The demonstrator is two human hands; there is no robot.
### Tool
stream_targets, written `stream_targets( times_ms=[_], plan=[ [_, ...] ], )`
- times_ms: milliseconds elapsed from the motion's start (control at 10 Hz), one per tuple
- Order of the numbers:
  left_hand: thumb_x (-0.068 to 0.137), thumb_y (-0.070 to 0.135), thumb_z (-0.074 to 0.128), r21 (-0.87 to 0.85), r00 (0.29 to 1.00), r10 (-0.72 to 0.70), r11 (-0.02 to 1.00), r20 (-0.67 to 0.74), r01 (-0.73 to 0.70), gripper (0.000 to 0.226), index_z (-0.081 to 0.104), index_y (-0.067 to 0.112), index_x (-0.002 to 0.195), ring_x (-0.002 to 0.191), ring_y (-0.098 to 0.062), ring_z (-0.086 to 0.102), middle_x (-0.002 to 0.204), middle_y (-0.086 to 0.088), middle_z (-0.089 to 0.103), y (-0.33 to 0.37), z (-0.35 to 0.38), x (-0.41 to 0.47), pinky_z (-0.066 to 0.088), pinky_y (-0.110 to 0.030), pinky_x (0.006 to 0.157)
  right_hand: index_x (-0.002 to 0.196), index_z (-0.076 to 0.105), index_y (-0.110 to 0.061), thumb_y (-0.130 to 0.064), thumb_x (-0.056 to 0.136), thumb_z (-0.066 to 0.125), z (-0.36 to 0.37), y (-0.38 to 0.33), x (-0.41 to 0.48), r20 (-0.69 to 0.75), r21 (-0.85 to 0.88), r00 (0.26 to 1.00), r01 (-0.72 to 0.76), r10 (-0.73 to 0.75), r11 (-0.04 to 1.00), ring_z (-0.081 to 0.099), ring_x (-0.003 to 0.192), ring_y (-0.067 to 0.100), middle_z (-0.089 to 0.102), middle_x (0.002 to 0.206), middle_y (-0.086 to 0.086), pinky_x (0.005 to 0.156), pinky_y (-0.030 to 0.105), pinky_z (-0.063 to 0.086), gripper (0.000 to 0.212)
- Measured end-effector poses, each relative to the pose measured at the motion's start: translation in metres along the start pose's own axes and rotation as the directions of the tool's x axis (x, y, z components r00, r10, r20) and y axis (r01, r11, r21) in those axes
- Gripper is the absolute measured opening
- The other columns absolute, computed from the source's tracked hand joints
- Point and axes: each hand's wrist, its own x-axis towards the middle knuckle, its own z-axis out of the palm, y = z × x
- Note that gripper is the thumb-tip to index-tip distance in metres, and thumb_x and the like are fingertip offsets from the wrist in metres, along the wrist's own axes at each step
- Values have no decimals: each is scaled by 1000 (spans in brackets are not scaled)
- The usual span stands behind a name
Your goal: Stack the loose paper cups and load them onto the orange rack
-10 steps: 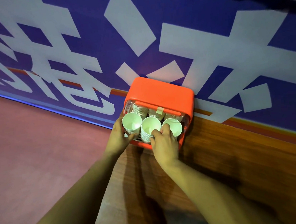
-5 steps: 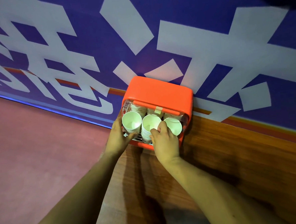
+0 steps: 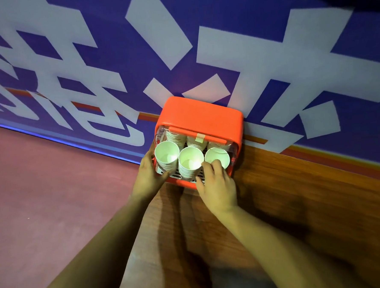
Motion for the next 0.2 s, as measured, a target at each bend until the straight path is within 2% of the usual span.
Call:
stream_targets(
  times_ms=[100,200],
  plan=[
    [77,25,81,51,1000,-11,999,23,10,61,47,19,128,108,0,51,114,11,52,-1,-11,-11,45,-21,90,107,63,-12,-36,78,69,-12,10,-11,24,23,998,-61,60,998,67,82,27,58,99,8,56,35,55,39],
    [82,26,75,171,995,-100,980,-10,100,60,46,9,132,117,-22,51,121,-3,51,0,-21,-25,46,-37,95,116,59,-13,-40,87,58,-29,20,-19,110,117,977,-194,181,974,64,95,28,57,112,8,70,38,56,40]
  ],
)
